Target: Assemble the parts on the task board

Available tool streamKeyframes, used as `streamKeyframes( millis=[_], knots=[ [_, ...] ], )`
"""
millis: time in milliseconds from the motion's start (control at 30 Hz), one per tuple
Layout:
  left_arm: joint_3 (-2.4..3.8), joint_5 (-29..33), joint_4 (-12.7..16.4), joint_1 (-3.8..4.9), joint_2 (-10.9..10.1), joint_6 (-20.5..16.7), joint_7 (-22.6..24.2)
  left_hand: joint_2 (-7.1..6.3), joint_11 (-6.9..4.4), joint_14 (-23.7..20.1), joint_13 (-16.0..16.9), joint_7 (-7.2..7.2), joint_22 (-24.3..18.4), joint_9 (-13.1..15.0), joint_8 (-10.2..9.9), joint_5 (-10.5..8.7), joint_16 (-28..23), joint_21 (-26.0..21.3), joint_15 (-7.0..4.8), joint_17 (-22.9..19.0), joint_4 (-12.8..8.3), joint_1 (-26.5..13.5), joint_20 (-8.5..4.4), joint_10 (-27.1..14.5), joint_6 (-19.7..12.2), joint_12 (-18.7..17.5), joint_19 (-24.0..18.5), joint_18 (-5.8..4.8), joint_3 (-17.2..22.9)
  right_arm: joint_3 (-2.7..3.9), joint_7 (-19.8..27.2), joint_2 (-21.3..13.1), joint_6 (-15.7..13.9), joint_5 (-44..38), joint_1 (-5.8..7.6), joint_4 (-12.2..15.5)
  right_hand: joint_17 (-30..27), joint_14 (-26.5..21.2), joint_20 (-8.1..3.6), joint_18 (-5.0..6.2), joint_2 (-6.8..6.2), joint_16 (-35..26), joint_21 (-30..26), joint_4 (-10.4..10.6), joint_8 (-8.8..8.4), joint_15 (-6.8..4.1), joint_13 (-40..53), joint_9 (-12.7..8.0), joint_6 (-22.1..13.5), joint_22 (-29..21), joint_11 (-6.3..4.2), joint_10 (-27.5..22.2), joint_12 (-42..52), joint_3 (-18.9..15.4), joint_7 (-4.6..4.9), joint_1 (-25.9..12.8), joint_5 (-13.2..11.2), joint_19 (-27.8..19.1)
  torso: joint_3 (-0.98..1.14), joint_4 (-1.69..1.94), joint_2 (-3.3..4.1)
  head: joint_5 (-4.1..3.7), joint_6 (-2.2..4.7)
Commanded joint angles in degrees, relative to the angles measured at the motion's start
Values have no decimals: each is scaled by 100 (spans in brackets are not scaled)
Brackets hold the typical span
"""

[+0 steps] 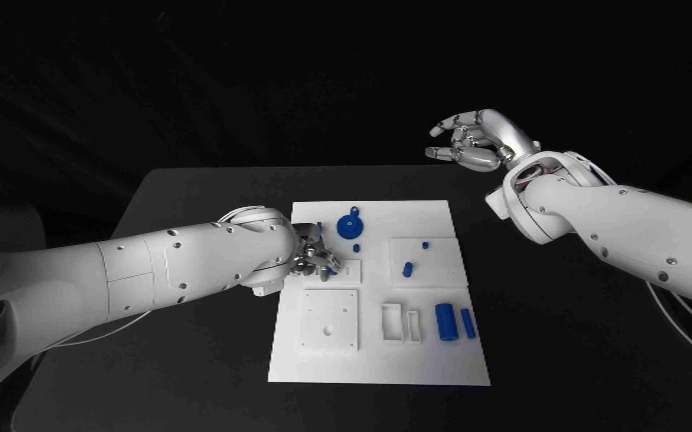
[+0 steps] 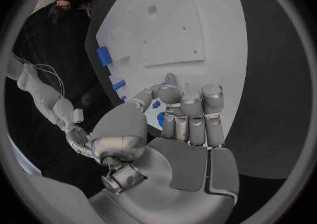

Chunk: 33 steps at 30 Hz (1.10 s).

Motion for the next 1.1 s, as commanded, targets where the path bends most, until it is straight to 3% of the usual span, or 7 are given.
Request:
streamKeyframes(
  millis=[33,367,467,500,633,933,1100],
  knots=[
    [-3,32,9,-12,14,169,16,59,-48,156,0,5,11,-9,-32,235,15,24,-202,-6,-944,28,-531,-8,42,-18,15,94,986,2,59,5,33,-10,1,2,-7,19,-5,462,-4,5,-29,37,35,21,-10,9,-131,63,-12,0,30,-1,153,42,31,19,-3,-1,1,5,-1],
    [-3,45,6,-21,60,255,11,55,-43,155,1,9,5,-25,-44,133,4,19,-199,-13,-936,13,-528,-5,55,-22,15,93,974,2,57,25,40,-10,1,-11,-7,19,-6,462,-4,5,-29,37,35,21,-11,9,-132,63,-12,0,31,-1,153,45,33,19,-4,-1,2,-6,-5],
    [-3,48,-5,-21,76,271,11,49,-44,162,1,6,-6,-40,-44,-107,-1,12,-197,-17,-900,-24,-523,5,103,-26,20,91,949,2,53,25,45,-10,1,-8,-7,19,-6,462,-4,5,-29,37,35,21,-11,9,-133,64,-12,0,32,-1,153,46,34,20,3,0,2,-3,-7],
    [-3,48,-11,-21,84,266,10,43,-50,167,-1,-2,-14,-50,-38,-355,-1,5,-199,-18,-869,-52,-522,11,148,-29,22,92,936,2,52,29,47,-10,1,-7,-7,19,-6,462,-4,5,-29,37,35,21,-12,9,-133,64,-12,0,32,-1,153,46,34,20,3,1,2,-4,-7],
    [-3,48,-36,-21,109,244,25,29,-58,167,-3,-11,-21,-67,-36,-493,-3,-1,-203,-20,-831,-80,-519,13,198,-34,22,92,934,2,53,40,50,-10,0,-8,-8,19,-6,462,-3,5,-30,37,35,21,-12,9,-133,64,-12,0,32,0,153,48,35,20,3,-3,1,1,0],
    [-3,67,-73,-22,143,216,38,44,-75,168,4,-29,-34,-110,-52,-1232,-4,-11,-219,-20,-616,-193,-522,11,271,-38,18,103,930,2,52,89,73,-10,-2,-57,-8,19,-6,462,0,5,-30,38,35,21,-14,10,-135,65,-12,-1,32,-1,154,48,37,20,4,-5,5,1,5],
    [-3,86,-100,-22,151,255,19,-57,-79,162,10,-35,-34,-116,-53,-1852,-4,-13,-224,-20,-473,-275,-525,8,292,-39,7,114,897,2,53,86,70,-9,-2,-53,-8,18,-5,462,0,5,-31,40,35,22,-14,10,-136,65,-11,-1,32,-2,154,46,37,19,6,-1,2,-5,0]
  ],
)
